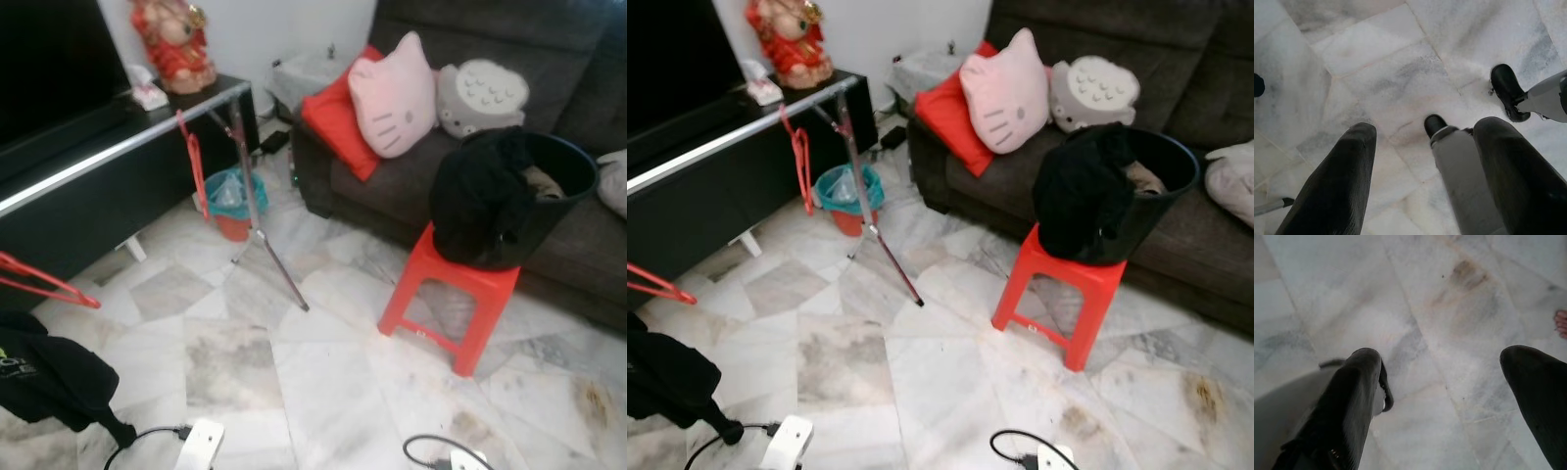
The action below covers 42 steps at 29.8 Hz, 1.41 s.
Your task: Hang hanger
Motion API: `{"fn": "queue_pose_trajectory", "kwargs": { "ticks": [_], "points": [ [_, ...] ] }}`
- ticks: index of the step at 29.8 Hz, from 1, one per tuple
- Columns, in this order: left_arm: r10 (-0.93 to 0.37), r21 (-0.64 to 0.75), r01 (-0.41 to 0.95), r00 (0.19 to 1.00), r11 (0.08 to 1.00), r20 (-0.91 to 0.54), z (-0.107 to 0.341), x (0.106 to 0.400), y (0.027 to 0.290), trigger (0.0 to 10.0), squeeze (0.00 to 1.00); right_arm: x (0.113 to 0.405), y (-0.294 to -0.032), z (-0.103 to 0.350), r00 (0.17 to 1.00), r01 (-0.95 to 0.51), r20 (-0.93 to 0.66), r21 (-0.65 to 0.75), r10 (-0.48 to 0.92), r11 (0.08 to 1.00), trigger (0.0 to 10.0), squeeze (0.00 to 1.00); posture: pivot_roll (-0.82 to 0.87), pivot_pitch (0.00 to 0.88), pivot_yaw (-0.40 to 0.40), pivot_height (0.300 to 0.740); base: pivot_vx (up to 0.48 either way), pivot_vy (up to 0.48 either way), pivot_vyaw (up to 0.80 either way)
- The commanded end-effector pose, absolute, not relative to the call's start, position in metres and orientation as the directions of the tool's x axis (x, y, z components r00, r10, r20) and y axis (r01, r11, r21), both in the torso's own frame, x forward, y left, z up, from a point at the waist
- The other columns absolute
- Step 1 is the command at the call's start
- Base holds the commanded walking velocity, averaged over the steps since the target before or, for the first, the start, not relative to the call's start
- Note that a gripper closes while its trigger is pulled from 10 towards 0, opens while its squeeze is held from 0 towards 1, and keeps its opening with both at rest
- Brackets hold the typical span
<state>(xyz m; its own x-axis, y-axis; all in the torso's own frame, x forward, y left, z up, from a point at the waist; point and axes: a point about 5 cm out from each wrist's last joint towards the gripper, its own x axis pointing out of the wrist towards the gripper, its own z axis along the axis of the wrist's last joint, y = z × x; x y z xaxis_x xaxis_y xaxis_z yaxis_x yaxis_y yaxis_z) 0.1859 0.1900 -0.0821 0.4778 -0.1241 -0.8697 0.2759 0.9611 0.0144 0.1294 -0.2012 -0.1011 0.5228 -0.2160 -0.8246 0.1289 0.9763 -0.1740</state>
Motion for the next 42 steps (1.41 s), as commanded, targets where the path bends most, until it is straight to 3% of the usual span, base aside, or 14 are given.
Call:
{"fn": "queue_pose_trajectory", "kwargs": {
  "ticks": [1,22,31,42],
  "points": [
    [-0.108,0.018,0.26,0.463,0.965,-0.88,-0.084,0.1809,0.1947,10.0,0.0,0.1271,-0.1976,-0.1025,0.516,0.126,-0.831,-0.165,-0.207,0.978,10.0,0.0,-0.09,0.0,0.059,0.74,0.0,0.0,-0.77],
    [-0.118,0.01,0.267,0.46,0.964,-0.88,-0.084,0.1808,0.1943,10.0,0.0,0.1272,-0.1975,-0.1024,0.517,0.127,-0.83,-0.165,-0.207,0.978,10.0,0.0,-0.09,0.0,0.06,0.74,0.0,0.0,-0.77],
    [-0.115,0.011,0.263,0.46,0.965,-0.881,-0.0842,0.1804,0.1943,10.0,0.0,0.1275,-0.1978,-0.1019,0.528,0.135,-0.823,-0.164,-0.211,0.977,10.0,0.0,-0.08,0.0,0.056,0.74,0.0,0.0,0.0],
    [-0.117,0.01,0.269,0.454,0.963,-0.883,-0.085,0.1796,0.1923,10.0,0.0,0.1268,-0.1997,-0.1018,0.527,0.141,-0.823,-0.162,-0.212,0.977,10.0,0.0,-0.1,0.0,0.048,0.74,0.282,0.0,-0.19]
  ]
}}
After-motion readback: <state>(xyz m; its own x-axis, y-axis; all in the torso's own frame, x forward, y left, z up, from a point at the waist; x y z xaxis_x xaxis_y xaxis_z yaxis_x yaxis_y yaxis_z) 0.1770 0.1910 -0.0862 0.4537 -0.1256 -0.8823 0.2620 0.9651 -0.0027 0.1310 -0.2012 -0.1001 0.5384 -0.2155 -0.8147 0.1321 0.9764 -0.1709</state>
